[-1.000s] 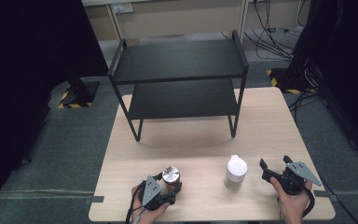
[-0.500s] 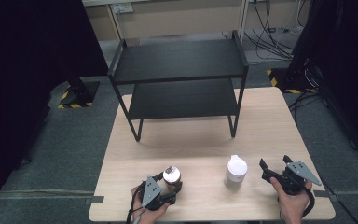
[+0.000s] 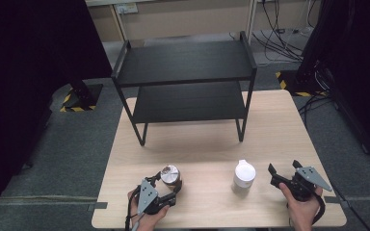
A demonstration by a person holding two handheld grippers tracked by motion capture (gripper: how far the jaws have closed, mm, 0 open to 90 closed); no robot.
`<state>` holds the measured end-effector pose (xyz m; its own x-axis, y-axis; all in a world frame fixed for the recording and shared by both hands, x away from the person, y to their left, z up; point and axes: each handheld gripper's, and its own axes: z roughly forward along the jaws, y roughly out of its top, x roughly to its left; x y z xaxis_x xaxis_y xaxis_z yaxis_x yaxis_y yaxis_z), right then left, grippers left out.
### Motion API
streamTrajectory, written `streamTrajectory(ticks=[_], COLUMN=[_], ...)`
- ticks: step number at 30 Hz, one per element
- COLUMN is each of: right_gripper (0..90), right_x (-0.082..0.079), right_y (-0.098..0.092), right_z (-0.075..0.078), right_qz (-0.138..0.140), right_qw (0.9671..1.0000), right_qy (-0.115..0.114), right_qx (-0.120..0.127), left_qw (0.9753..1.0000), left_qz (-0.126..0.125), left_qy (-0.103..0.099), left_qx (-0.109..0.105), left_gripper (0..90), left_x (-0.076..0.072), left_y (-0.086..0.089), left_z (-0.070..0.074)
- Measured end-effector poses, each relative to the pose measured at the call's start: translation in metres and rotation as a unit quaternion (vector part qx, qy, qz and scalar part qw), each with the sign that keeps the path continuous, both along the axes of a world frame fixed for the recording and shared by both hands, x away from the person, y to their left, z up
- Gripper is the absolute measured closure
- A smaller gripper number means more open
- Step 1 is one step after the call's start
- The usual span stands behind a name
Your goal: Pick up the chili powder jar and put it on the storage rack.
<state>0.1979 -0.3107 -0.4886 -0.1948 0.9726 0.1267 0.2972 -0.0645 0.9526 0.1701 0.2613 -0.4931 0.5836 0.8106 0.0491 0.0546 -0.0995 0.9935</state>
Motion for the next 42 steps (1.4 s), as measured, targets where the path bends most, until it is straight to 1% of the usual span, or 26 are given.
streamTrajectory(ticks=[2,3,6,7,8,9,13,14,16,19,21,25,26,28,31,32,33,34,37,38,39,40,41,42], right_gripper=[5.8,5.8,5.8,5.8,5.8,5.8,5.8,5.8,5.8,5.8,5.8,5.8,5.8,5.8,5.8,5.8,5.8,5.8,5.8,5.8,5.7,5.7,5.7,5.6], right_x=[0.0,0.0,0.0,0.0,0.0,0.0,0.0,0.0,0.0,0.0,0.0,0.0,0.0,0.0,0.0,0.0,0.0,0.0,0.0,0.0,0.0,0.0,0.0,0.0], right_y=[0.0,0.0,0.0,0.0,0.0,0.0,0.001,0.001,0.001,0.001,0.001,0.001,0.001,0.001,0.001,0.001,0.001,0.001,0.001,0.001,0.001,0.001,0.001,0.0], right_z=[0.0,0.0,0.0,0.0,0.0,0.0,0.0,0.0,0.001,0.001,0.0,0.0,0.001,0.0,0.0,0.0,0.0,0.001,0.001,0.001,0.0,0.0,0.0,0.001], right_qz=[0.0,0.0,0.0,0.0,0.0,0.0,0.0,0.0,0.001,0.0,-0.001,-0.001,-0.001,-0.002,-0.002,-0.002,-0.002,-0.002,-0.002,-0.002,-0.003,-0.003,-0.003,-0.002], right_qw=[1.0,1.0,1.0,1.0,1.0,1.0,1.0,1.0,1.0,1.0,1.0,1.0,1.0,1.0,1.0,1.0,1.0,1.0,1.0,1.0,1.0,1.0,1.0,1.0], right_qy=[0.0,0.0,0.0,0.001,0.001,0.0,0.0,0.001,0.001,0.001,0.0,0.001,0.001,0.001,0.001,0.002,0.002,0.002,0.002,0.002,0.002,0.002,0.002,0.003], right_qx=[0.0,-0.001,-0.002,-0.002,-0.002,-0.002,-0.002,-0.003,-0.004,-0.004,-0.002,-0.002,-0.003,-0.002,0.0,0.0,0.0,0.0,0.0,0.0,0.001,0.002,0.002,0.002], left_qw=[1.0,0.9999,0.9994,0.9994,0.9989,0.9986,0.9976,0.9976,0.9965,0.9959,0.9951,0.9945,0.9938,0.9935,0.992,0.9908,0.9901,0.9901,0.9882,0.9875,0.9863,0.9858,0.9858,0.9846], left_qz=[0.003,0.01,0.02,0.02,0.027,0.031,0.04,0.04,0.049,0.054,0.061,0.066,0.069,0.071,0.078,0.084,0.087,0.087,0.095,0.099,0.105,0.107,0.107,0.114], left_qy=[-0.003,-0.011,-0.025,-0.025,-0.035,-0.04,-0.052,-0.052,-0.064,-0.069,-0.072,-0.076,-0.079,-0.081,-0.093,-0.099,-0.104,-0.104,-0.114,-0.118,-0.124,-0.126,-0.126,-0.13], left_qx=[-0.002,-0.006,-0.01,-0.01,-0.012,-0.013,-0.021,-0.021,-0.022,-0.025,-0.028,-0.03,-0.034,-0.035,-0.035,-0.038,-0.037,-0.037,-0.037,-0.034,-0.029,-0.028,-0.028,-0.027], left_gripper=[30.2,30.2,30.2,30.2,30.2,30.2,30.2,30.2,30.2,30.3,30.3,30.3,30.3,30.3,30.3,30.3,30.3,30.3,30.3,30.3,30.3,30.3,30.3,30.3], left_x=[-0.001,-0.003,-0.006,-0.006,-0.008,-0.008,-0.01,-0.01,-0.012,-0.012,-0.013,-0.013,-0.012,-0.012,-0.011,-0.01,-0.009,-0.009,-0.007,-0.006,-0.004,-0.003,-0.003,0.0], left_y=[0.001,0.002,0.004,0.004,0.004,0.004,0.005,0.005,0.004,0.004,0.003,0.004,0.003,0.003,0.001,0.0,-0.001,-0.001,-0.002,-0.003,-0.004,-0.005,-0.005,-0.005], left_z=[0.001,0.004,0.009,0.009,0.014,0.016,0.023,0.023,0.026,0.029,0.032,0.035,0.038,0.039,0.045,0.049,0.052,0.052,0.059,0.061,0.066,0.068,0.068,0.072])
